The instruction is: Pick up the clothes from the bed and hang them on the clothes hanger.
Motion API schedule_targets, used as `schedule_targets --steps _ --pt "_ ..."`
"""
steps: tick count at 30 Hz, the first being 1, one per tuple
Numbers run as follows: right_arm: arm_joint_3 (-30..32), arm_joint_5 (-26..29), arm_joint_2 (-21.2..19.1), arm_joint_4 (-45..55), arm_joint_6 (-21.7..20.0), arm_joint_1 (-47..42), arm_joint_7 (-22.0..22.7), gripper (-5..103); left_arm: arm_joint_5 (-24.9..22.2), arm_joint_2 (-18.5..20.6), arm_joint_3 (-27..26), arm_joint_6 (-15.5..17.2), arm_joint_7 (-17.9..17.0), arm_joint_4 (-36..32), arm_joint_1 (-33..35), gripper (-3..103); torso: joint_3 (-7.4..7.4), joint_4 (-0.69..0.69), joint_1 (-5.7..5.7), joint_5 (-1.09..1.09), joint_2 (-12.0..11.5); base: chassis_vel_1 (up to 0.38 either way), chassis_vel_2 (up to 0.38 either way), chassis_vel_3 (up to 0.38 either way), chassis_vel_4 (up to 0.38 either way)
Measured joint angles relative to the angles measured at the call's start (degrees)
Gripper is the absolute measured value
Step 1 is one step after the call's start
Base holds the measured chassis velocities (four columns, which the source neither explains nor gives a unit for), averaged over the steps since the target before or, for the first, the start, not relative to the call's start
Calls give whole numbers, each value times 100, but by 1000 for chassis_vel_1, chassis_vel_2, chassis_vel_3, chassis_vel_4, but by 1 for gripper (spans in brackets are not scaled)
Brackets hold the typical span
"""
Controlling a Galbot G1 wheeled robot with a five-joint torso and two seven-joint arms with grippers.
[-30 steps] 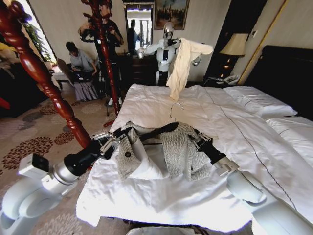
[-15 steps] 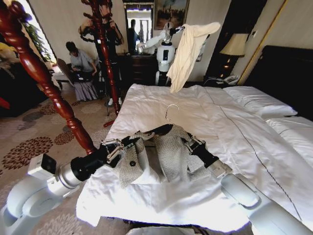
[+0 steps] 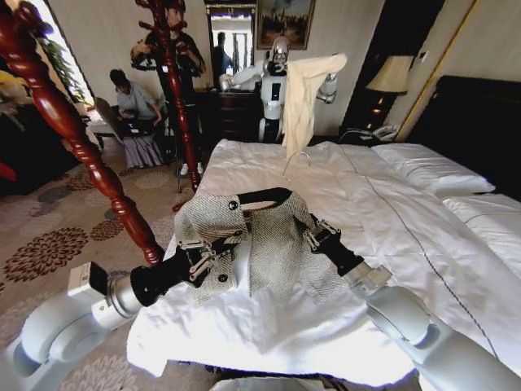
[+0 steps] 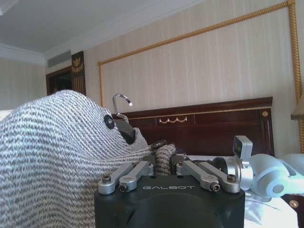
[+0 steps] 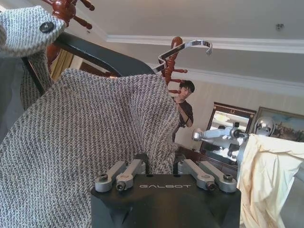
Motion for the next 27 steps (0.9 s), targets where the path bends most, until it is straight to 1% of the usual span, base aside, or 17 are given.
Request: schedule_targets --steps 2,3,5,8,9,11,13,15,16,17,20,21,22,24,25,26,27 --pt "-6 248 4 24 0 -6 -9 23 151 -34 2 -71 3 0 22 27 0 0 0 1 0 0 0 0 0" --pt "-6 248 4 24 0 -6 -9 23 151 -34 2 -71 3 0 22 27 0 0 0 1 0 0 0 0 0" --pt "-14 642 20 61 -5 1 2 23 275 -104 -46 -200 55 0 46 38 0 0 0 0 0 0 0 0 0" --pt "-10 863 41 62 -11 5 31 23 302 -186 -156 -364 152 0 84 43 0 0 0 0 0 0 0 0 0" --pt "-1 917 51 50 -11 5 48 23 308 -238 -232 -456 223 1 121 49 0 0 0 0 0 0 0 0 0" --pt "18 984 73 14 -12 6 79 23 322 -315 -372 -633 380 1 195 60 0 0 0 1 0 0 0 0 0" --pt "22 999 81 6 -11 10 85 23 322 -340 -416 -689 436 1 215 60 0 0 0 0 0 0 0 0 0" --pt "41 1030 118 -17 8 35 91 23 276 -442 -598 -916 703 1 272 71 0 0 0 0 0 0 0 0 0" --pt "41 1030 118 -17 8 35 91 23 276 -442 -598 -916 703 1 272 71 0 0 0 0 0 0 0 0 0" --pt "51 1028 141 -31 22 42 92 23 166 -555 -755 -979 838 1 282 82 0 0 0 1 0 0 0 0 0" --pt "72 968 154 -52 44 31 93 23 -52 -718 -941 -988 813 1 286 87 0 1 0 0 0 0 0 0 0" --pt "76 939 155 -59 58 23 93 23 -123 -743 -983 -974 770 0 287 92 0 1 0 0 0 0 0 0 0" --pt "86 819 156 -82 98 5 93 23 -370 -781 -1127 -813 457 0 283 96 0 0 0 0 0 0 0 0 0" --pt "87 599 158 -130 170 -4 91 23 -551 -708 -1252 -555 -210 0 277 100 0 0 0 0 0 0 0 0 0" --pt "87 599 158 -130 170 -4 91 23 -551 -708 -1252 -555 -210 0 277 100 0 0 0 0 0 0 0 0 0" --pt "86 420 169 -172 232 -7 62 23 -641 -596 -1366 -338 -767 1 299 100 0 -1 0 0 0 0 0 0 0" --pt "83 333 175 -191 261 -9 46 23 -689 -536 -1414 -260 -956 1 319 100 0 0 0 -1 0 0 0 0 0"
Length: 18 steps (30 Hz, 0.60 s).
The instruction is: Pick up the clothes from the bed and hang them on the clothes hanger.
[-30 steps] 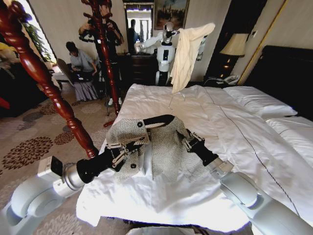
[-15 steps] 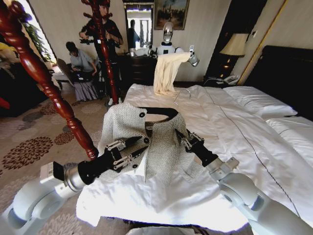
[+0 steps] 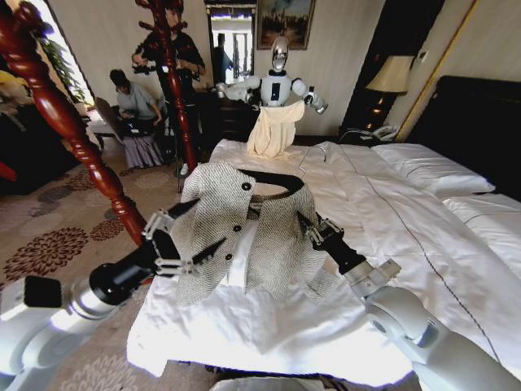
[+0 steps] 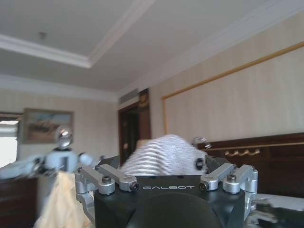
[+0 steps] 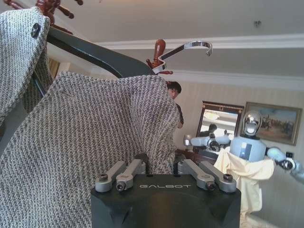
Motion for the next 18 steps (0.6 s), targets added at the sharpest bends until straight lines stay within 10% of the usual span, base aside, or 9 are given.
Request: schedule_targets --steps 5,18 --pt "-22 -689 91 -95 204 -46 -117 23 -372 248 -150 200 -548 0 97 100 0 0 0 1 0 0 0 0 0" --pt "58 -1147 101 -82 351 -137 -184 23 -348 383 -101 337 -459 0 188 99 0 0 0 1 0 0 0 0 0"
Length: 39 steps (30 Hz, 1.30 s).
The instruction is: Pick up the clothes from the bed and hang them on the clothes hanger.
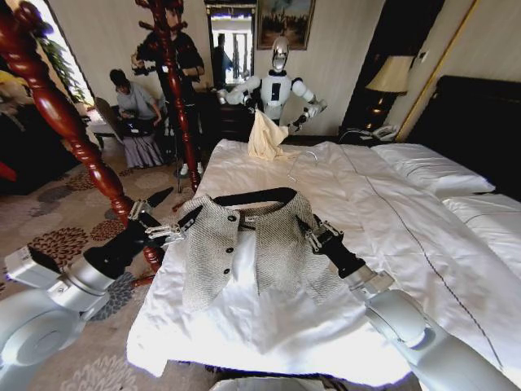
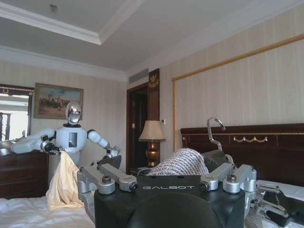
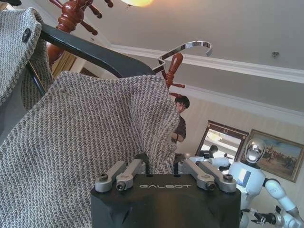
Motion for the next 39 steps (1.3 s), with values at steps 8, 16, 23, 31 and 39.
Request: schedule_targets --steps 8,16,23,31,39 --pt "14 -154 22 2 49 1 -23 23 -7 249 30 76 152 0 50 97 0 0 0 0 0 0 0 0 0" --pt "-45 -288 25 11 61 44 -63 23 -25 580 52 124 194 0 -48 102 0 0 0 0 0 0 0 0 0" --pt "-20 -317 44 -8 62 26 -71 23 -14 514 28 138 289 -1 -37 86 0 0 0 0 0 0 0 0 0" --pt "68 -271 83 -112 45 25 17 23 175 -294 -144 28 -17 0 39 93 0 1 0 0 0 0 0 0 0" --pt "171 -195 17 22 -591 -18 695 23 745 -780 -69 -51 -307 2 415 100 0 -1 0 1 0 0 0 0 0"
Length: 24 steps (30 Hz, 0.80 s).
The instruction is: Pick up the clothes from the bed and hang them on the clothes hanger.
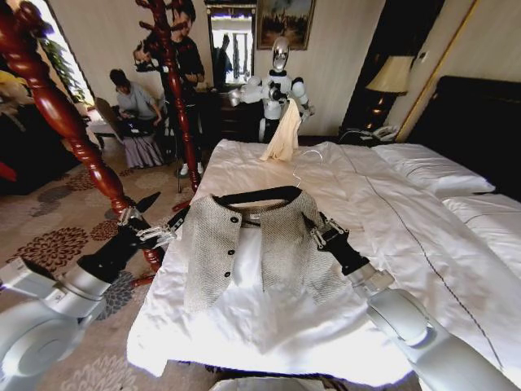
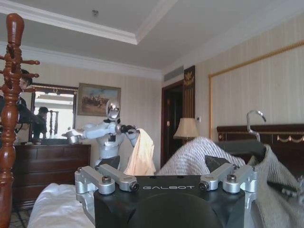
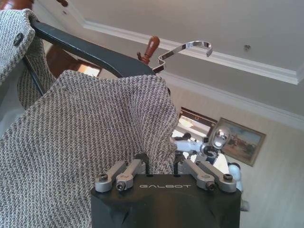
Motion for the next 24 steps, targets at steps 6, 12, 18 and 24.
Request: schedule_targets --steps 6,12,18,24 --pt "-113 166 -265 141 -392 132 377 23 235 235 38 -12 260 -1 -4 100 0 1 0 0 0 0 0 0 0" --pt "-403 354 -574 244 -928 446 803 23 646 220 221 -31 332 -1 -55 100 0 1 0 -1 0 0 0 0 0" --pt "-1071 780 -480 323 -1239 1118 1066 23 1208 9 399 -44 300 -1 -46 100 0 1 0 -1 0 0 0 0 0" --pt "-1795 1062 -160 332 -1437 1800 1176 23 1598 -120 386 -74 288 -1 32 100 0 2 0 -1 0 0 0 0 0"
